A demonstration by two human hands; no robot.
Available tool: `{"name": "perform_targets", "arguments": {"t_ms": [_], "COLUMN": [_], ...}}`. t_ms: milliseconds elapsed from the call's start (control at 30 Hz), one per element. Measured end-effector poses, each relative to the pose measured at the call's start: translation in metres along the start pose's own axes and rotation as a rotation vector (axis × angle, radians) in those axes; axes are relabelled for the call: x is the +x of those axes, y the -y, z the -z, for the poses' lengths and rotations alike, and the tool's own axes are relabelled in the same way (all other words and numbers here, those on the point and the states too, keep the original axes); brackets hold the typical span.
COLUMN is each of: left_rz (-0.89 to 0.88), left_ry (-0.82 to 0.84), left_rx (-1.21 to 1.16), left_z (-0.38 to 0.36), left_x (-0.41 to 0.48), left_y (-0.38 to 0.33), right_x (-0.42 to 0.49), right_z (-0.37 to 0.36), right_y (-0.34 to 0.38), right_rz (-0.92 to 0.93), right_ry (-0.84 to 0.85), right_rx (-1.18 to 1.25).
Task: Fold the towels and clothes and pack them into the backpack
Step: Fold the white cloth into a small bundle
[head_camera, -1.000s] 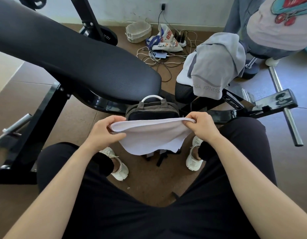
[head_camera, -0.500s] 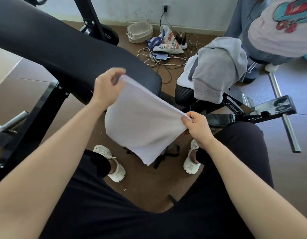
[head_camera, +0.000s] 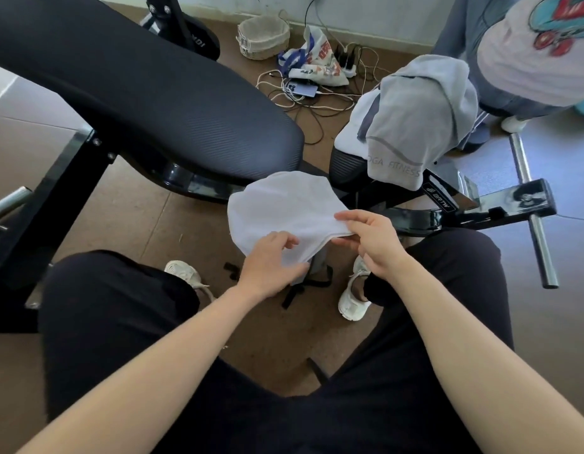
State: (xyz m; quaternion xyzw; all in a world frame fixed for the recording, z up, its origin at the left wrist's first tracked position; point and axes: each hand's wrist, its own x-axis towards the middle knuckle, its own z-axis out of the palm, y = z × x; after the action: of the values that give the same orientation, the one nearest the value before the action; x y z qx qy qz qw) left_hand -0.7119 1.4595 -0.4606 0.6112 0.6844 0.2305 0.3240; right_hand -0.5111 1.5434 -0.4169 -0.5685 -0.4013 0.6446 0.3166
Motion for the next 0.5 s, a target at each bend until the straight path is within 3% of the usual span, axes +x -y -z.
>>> {"name": "perform_targets", "arguments": {"t_ms": [100, 233, 500], "left_rz": [-0.119, -0.075, 0.169], "left_ry": [-0.158, -0.228, -0.048], "left_rx": [0.151, 0.135, 0.136], "left_z": [-0.017, -0.027, 0.019], "left_x": [0.007, 0.015, 0.009], "left_y": [-0.019, -0.027, 0.014], "right_x": [-0.006, -0.013, -0.014], "right_z": [-0.001, 0.000, 0.004], "right_y": [0.006, 0.007, 0.015], "right_rz": [-0.012, 0.044, 0.226], "right_ry": [0.084, 0.201, 0.082], "right_rx": [0.076, 0.055, 0.169]}}
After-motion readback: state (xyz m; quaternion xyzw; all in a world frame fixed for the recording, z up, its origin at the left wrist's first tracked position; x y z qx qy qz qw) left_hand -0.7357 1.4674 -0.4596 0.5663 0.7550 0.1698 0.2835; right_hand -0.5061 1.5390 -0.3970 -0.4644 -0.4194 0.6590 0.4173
